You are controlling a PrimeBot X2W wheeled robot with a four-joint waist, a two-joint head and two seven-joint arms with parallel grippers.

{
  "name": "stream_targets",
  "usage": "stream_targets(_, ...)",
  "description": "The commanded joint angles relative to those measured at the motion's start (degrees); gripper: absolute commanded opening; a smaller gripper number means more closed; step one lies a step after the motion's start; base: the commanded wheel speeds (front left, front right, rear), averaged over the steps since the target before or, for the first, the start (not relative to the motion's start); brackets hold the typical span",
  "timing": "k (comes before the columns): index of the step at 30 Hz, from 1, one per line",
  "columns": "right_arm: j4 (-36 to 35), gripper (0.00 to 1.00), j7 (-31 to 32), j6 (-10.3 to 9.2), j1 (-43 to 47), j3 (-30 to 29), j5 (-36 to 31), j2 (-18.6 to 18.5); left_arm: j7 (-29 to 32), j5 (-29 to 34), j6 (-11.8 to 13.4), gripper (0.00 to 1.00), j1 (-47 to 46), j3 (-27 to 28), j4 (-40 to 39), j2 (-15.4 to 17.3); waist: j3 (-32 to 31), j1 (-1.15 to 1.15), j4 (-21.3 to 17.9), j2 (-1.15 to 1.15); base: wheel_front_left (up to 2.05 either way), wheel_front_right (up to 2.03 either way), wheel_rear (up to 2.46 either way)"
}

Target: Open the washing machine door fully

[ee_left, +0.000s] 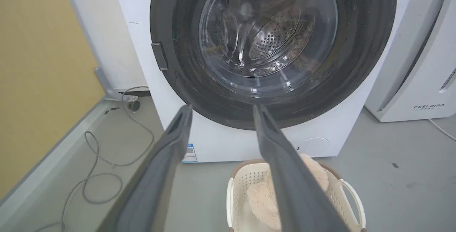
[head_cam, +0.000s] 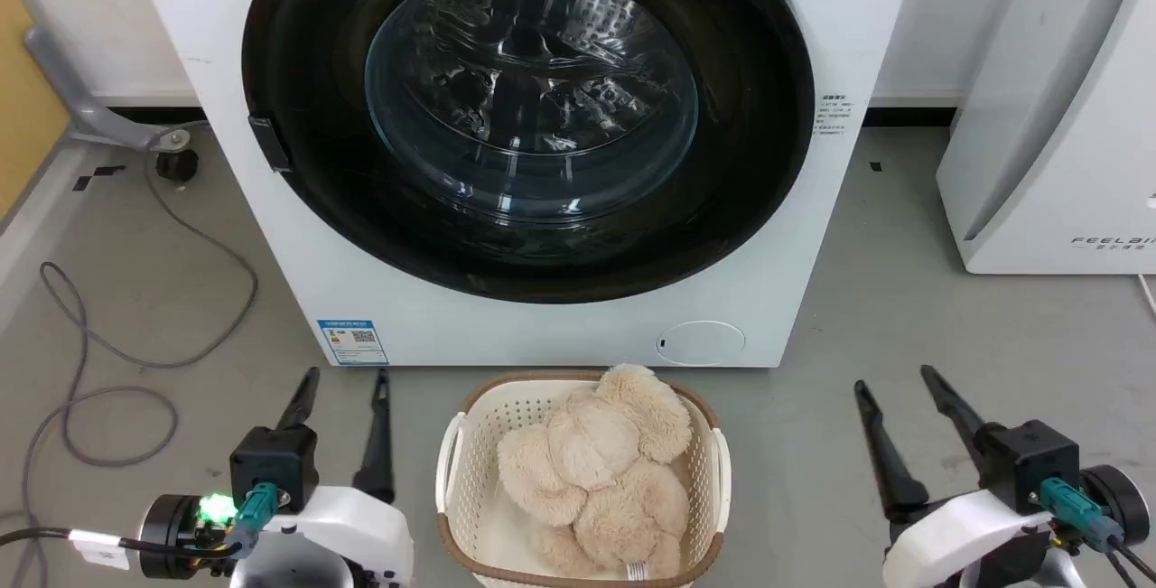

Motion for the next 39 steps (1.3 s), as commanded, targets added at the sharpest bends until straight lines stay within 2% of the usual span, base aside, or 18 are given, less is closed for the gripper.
stream_targets(1,0.15,1.0,-0.23,0.0,0.09,-0.03,0.18,0.0,-0.23,-0.06,0.01,1.0,-0.02,-0.18,0.16,0.0,0.01,0.0,-0.01,0.0,0.0,0.0,0.0)
stream_targets(5,0.61,1.0,-0.72,0.0,0.19,-0.06,0.54,0.01,-0.72,-0.24,0.1,1.0,-0.16,-0.62,0.71,0.0,0.01,0.0,-0.03,0.0,0.0,0.0,0.0)
stream_targets(6,0.74,0.58,-0.84,0.0,0.21,-0.07,0.68,0.02,-0.84,-0.28,0.13,1.0,-0.21,-0.74,0.86,0.0,0.01,0.0,-0.03,0.0,0.0,0.0,0.0)
stream_targets(7,0.88,0.02,-0.96,0.0,0.23,-0.09,0.81,0.02,-0.96,-0.33,0.17,1.0,-0.26,-0.85,1.01,0.0,0.01,0.0,-0.02,0.0,0.0,0.0,0.0)
stream_targets(20,2.29,0.0,-2.52,-0.01,0.19,-0.35,3.9,0.05,-2.52,-0.63,0.54,1.0,-0.69,-2.36,2.55,0.04,-0.02,0.0,-0.02,0.0,0.0,0.0,0.0)
stream_targets(26,2.26,0.0,-3.23,-0.01,-0.04,-0.45,9.86,0.06,-3.24,-0.71,0.71,1.0,-0.89,-3.04,3.16,0.08,-0.02,0.0,-0.1,0.0,0.0,0.0,0.0)
stream_targets(39,2.86,0.0,-4.76,-0.02,-2.14,-2.01,27.09,0.09,-4.8,-1.05,1.34,1.0,-1.45,-4.42,3.93,0.09,0.72,0.0,-0.45,0.0,0.0,0.0,0.0)
